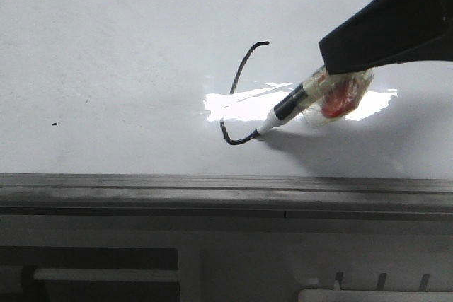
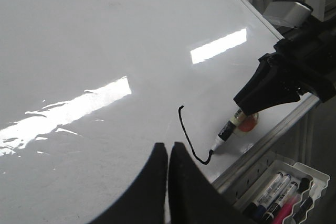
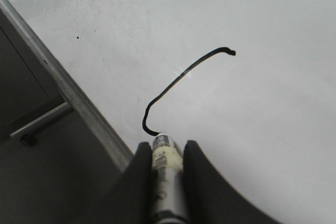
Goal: Write number 6 on whiteboard
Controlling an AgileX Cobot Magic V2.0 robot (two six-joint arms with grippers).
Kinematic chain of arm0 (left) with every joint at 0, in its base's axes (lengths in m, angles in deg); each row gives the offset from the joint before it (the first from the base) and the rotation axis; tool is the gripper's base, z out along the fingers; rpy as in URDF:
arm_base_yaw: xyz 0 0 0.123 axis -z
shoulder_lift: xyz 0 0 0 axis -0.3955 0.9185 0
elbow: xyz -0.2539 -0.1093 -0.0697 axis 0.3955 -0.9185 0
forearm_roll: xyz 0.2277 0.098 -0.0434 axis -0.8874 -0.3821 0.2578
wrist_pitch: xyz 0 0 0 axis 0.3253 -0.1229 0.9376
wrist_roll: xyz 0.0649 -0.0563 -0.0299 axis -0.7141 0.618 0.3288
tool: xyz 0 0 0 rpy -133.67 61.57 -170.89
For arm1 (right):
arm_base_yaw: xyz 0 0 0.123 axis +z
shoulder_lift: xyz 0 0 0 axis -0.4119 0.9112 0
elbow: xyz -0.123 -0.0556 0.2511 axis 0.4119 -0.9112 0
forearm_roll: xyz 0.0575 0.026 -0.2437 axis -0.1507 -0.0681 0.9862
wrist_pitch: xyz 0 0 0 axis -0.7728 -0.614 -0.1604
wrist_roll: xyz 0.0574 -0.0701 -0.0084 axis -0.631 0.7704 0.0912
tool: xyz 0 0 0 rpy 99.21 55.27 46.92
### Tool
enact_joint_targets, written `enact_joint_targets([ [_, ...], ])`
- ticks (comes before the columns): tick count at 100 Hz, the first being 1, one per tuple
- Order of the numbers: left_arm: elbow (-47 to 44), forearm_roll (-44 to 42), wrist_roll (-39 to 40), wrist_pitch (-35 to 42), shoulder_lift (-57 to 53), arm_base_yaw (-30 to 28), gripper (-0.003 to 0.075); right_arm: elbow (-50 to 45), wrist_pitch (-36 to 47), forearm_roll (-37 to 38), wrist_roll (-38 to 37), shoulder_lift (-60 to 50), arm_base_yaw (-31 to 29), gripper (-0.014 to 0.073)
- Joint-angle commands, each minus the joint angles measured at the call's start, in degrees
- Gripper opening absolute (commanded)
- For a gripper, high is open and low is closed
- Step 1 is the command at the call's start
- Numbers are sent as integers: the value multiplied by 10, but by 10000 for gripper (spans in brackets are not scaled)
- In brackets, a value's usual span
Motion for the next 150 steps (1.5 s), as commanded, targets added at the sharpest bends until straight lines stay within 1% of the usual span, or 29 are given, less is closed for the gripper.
enact_joint_targets([
  [1, 15, 21, 6, 29, 7, -2, -19, 29, 110, 44, 13, 6, -18, -53],
  [23, 15, 21, 6, 29, 7, -2, -19, 59, 85, 44, 13, 36, -12, -53],
  [38, 15, 21, 6, 29, 7, -2, -19, 59, 84, 44, 13, 57, 12, -53],
  [49, 15, 21, 6, 29, 7, -2, -19, 59, 92, 44, 13, 71, 30, -53],
  [67, 15, 21, 6, 29, 7, -2, -19, 60, 113, 42, 13, 65, 31, -53],
  [72, 15, 21, 6, 29, 7, -2, -19, 65, 95, 42, 13, 51, 31, -53],
  [89, 15, 23, 6, 29, 7, -2, -19, 96, -66, 42, 13, -33, 31, -53],
  [99, 15, 40, 6, 25, 12, -2, -13, 105, -113, 42, 13, -80, 31, -53],
  [104, 18, 41, 6, 9, 23, -2, 15, 106, -125, 42, 13, -96, 31, -53],
  [109, 25, 41, 0, -17, 43, -2, 73, 106, -138, 43, 13, -110, 31, -53],
  [121, 51, 42, -26, -85, 123, -2, 294, 106, -175, 52, 13, -115, 31, -53],
  [123, 57, 44, -33, -97, 139, -2, 323, 106, -182, 55, 13, -115, 31, -53],
  [128, 73, 50, -56, -124, 178, -2, 370, 106, -196, 68, 13, -108, 31, -53],
  [132, 87, 59, -84, -146, 209, -2, 384, 106, -204, 74, 13, -104, 31, -53],
  [140, 116, 95, -147, -183, 264, -2, 384, 106, -213, 74, 13, -100, 31, -53],
  [150, 143, 148, -222, -194, 317, 14, 384, 106, -220, 74, 13, -96, 31, -53],
])
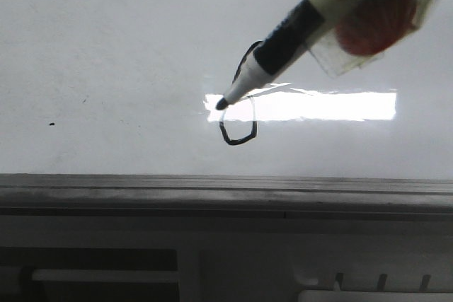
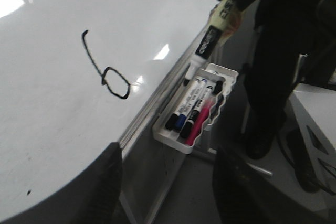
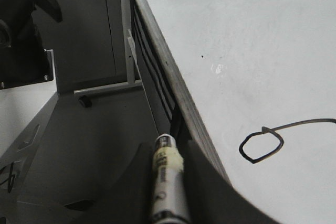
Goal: Write number 6 on whiteboard
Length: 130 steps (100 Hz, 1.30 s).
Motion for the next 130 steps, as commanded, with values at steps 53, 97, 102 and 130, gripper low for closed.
enact_joint_targets([
  [53, 108, 75, -92, 114, 260, 242, 383, 24, 107, -14, 18, 1, 108, -53],
  [97, 108, 83, -92, 198, 287, 253, 306, 24, 100, 10, 18, 7, 110, -53],
  [102, 108, 87, -92, 198, 287, 253, 244, 24, 96, 13, 18, 12, 110, -53],
  [130, 108, 88, -92, 166, 304, 253, 56, 24, 81, 13, 18, 39, 110, -53],
])
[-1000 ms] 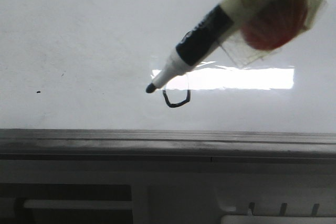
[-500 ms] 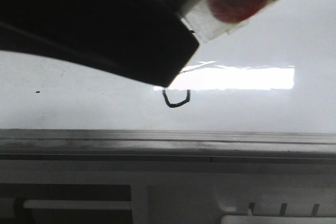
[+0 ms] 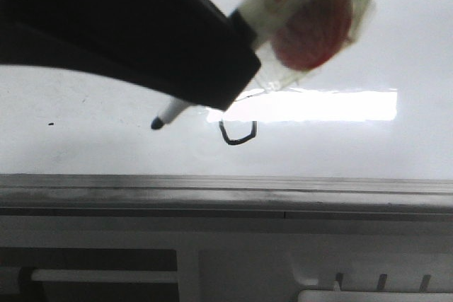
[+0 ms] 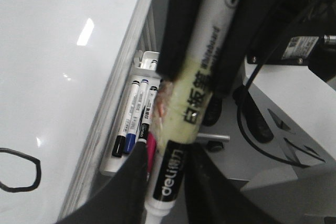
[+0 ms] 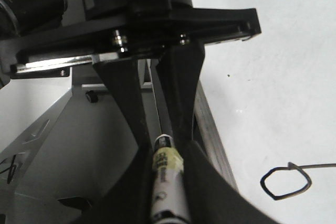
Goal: Write number 6 on whiteboard
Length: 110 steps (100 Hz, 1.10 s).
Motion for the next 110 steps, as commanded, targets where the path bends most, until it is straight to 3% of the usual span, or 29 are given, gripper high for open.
enact_joint_targets([
  [1, 19, 46, 12, 8, 1, 3, 55, 18, 13, -13, 5, 4, 1, -53],
  [16, 19, 47, 12, 10, 18, 3, 43, 18, 7, -13, 5, 4, 1, -53],
  [28, 19, 51, 12, 10, 24, 3, -19, 18, 0, -14, 5, 4, 1, -53],
  [57, 19, 51, 12, 6, 24, 3, -19, 18, -20, -24, 5, 4, 1, -43],
  [66, 19, 51, 12, 1, 24, 3, -19, 18, -16, -24, 5, 4, 1, 43],
  [81, 19, 51, 12, -5, 24, 3, -19, 18, 21, -24, 5, 1, 0, 337],
  [88, 19, 51, 13, -8, 24, 3, -19, 18, 44, -24, 5, -10, -7, 434],
  [110, 18, 51, 40, -1, -3, 1, -19, 18, 63, -24, 5, -77, -71, 468],
])
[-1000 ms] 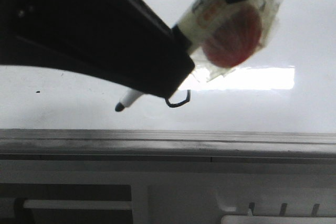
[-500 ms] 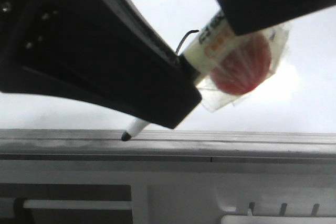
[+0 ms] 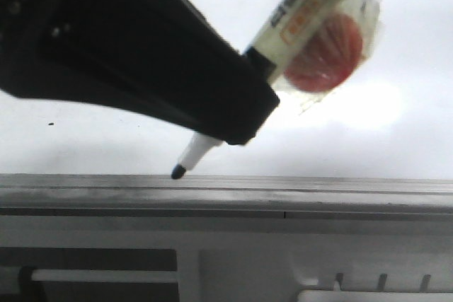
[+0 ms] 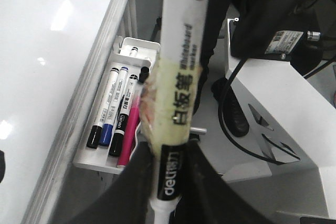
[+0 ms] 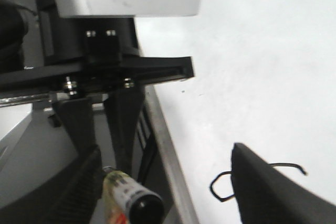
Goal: Write number 6 on whiteboard
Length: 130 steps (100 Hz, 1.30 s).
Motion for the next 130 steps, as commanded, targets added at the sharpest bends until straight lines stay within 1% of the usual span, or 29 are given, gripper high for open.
enact_joint_targets([
  [1, 18, 31, 23, 17, -29, -2, -19, 18, 32, -22, 5, -31, -26, 468],
  [10, 16, 31, 50, 29, -42, -13, -19, 18, 32, -22, -5, -62, -56, 465],
  [17, 9, 31, 77, 48, -52, -26, -19, 18, 32, -22, -27, -83, -78, 408],
  [24, -2, 31, 108, 78, -58, -35, -19, 18, 32, -22, -50, -100, -96, 277],
  [25, -5, 31, 111, 86, -58, -36, -19, 18, 32, -22, -53, -103, -99, 227],
  [26, -6, 31, 116, 91, -60, -36, -19, 18, 32, -22, -55, -104, -101, 227],
  [29, -12, 31, 126, 109, -64, -38, -19, 18, 32, -22, -60, -110, -106, 141],
  [31, -17, 31, 134, 124, -66, -39, -19, 18, 30, -22, -61, -114, -109, 105],
  [36, -29, 33, 150, 167, -70, -39, -19, 18, 28, -22, -63, -119, -115, -32],
  [39, -39, 38, 159, 201, -73, -39, -19, 18, 27, -22, -65, -122, -116, -69],
  [46, -55, 69, 172, 263, -73, -39, -19, 18, 25, -22, -73, -123, -117, -67],
  [55, -70, 134, 174, 339, -68, -39, -19, 18, 19, -22, -74, -123, -117, -67],
  [65, -77, 180, 174, 389, -63, -39, -19, 18, 13, -22, -74, -123, -117, -67],
  [82, -78, 193, 174, 407, -37, -39, -19, 18, 13, -22, -75, -123, -117, -67],
  [102, -78, 220, 174, 469, 2, -39, -19, 18, 13, -22, -86, -123, -117, -67],
  [118, -78, 221, 174, 472, 37, -39, -19, 17, 12, -22, -98, -123, -117, -67],
  [130, -78, 251, 174, 460, 57, -39, -19, 11, 12, -22, -99, -123, -117, -67],
])
